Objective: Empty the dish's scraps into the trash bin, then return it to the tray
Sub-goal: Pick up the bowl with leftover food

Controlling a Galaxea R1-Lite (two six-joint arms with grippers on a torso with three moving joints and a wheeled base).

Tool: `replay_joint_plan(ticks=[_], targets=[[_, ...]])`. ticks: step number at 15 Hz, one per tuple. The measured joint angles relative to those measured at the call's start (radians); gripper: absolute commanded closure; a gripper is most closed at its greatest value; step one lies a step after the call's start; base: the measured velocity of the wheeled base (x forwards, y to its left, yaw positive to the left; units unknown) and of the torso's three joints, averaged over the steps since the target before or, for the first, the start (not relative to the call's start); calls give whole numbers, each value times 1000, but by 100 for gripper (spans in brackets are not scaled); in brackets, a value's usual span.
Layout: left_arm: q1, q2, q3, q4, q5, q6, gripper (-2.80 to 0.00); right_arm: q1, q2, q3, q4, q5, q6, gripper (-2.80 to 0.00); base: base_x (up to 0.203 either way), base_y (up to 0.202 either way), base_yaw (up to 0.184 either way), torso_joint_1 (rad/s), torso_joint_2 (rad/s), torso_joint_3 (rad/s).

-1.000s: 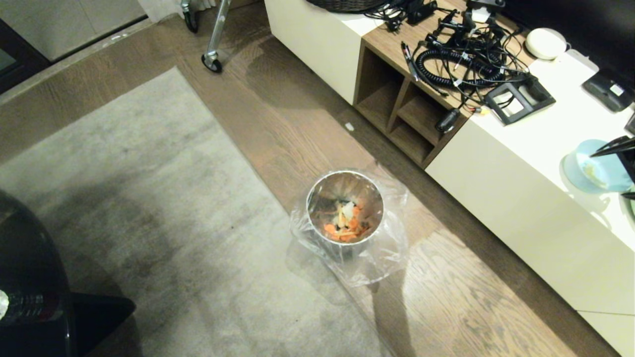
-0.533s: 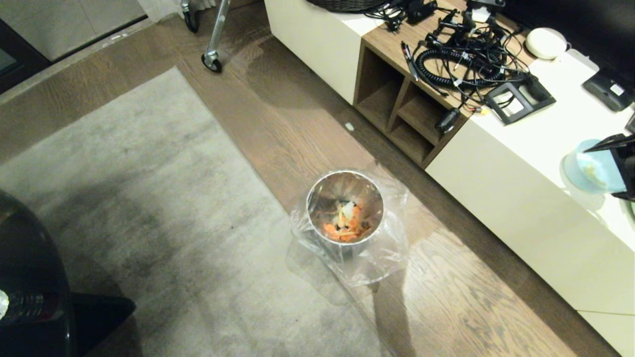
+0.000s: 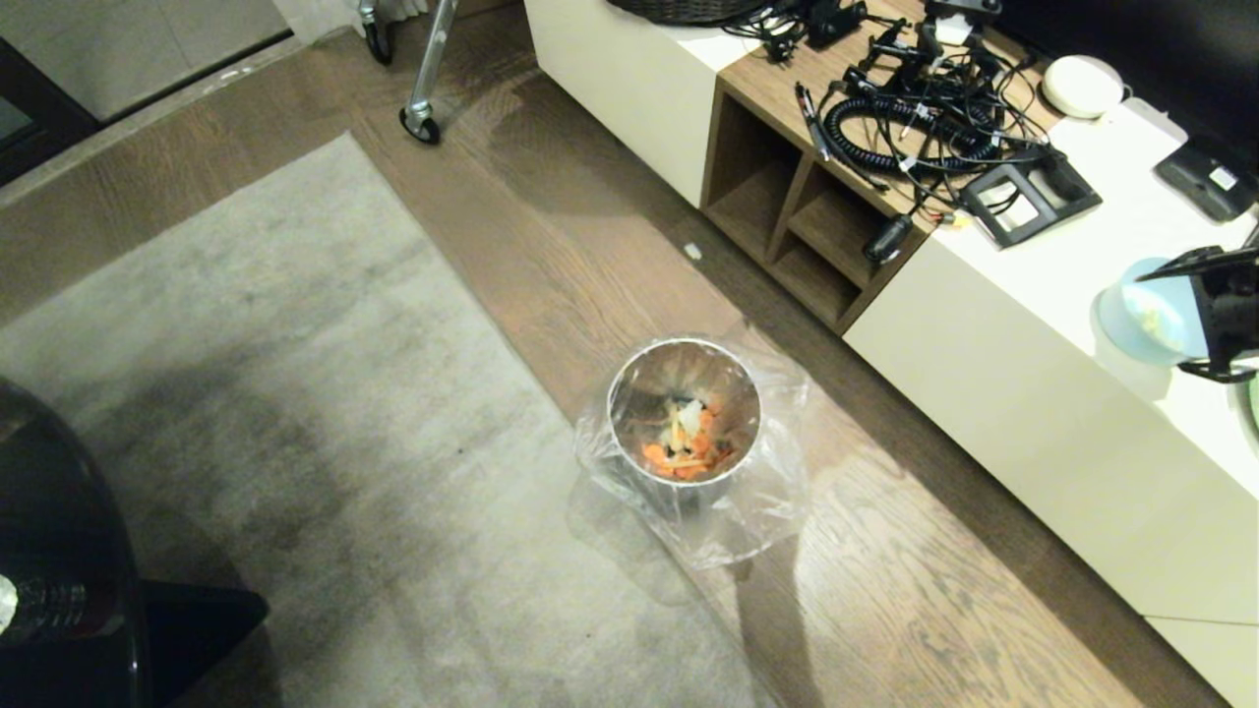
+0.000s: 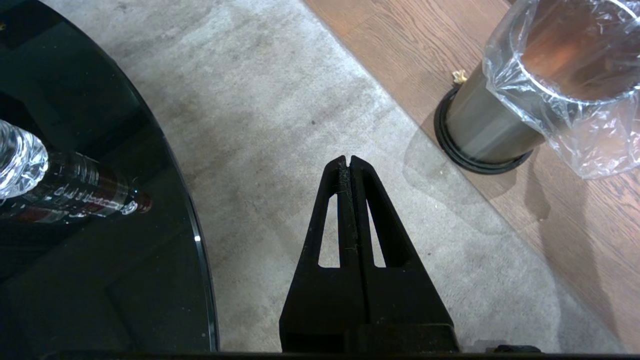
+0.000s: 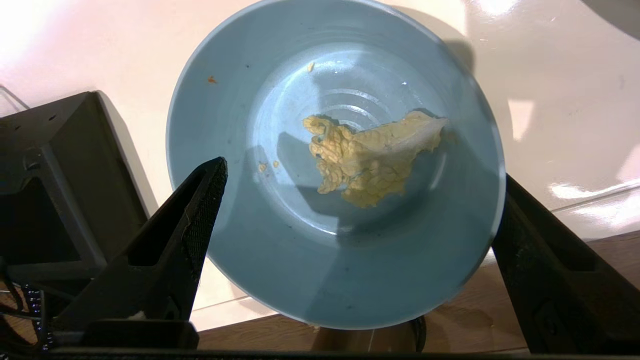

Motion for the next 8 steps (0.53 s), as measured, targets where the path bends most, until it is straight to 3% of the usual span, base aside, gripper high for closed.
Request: replay_joint_plan(ticks=[8], targets=[[0, 0, 0, 0, 0, 0, 0, 1, -17, 18, 16, 1, 12, -280, 0, 0, 0, 0, 0, 0]])
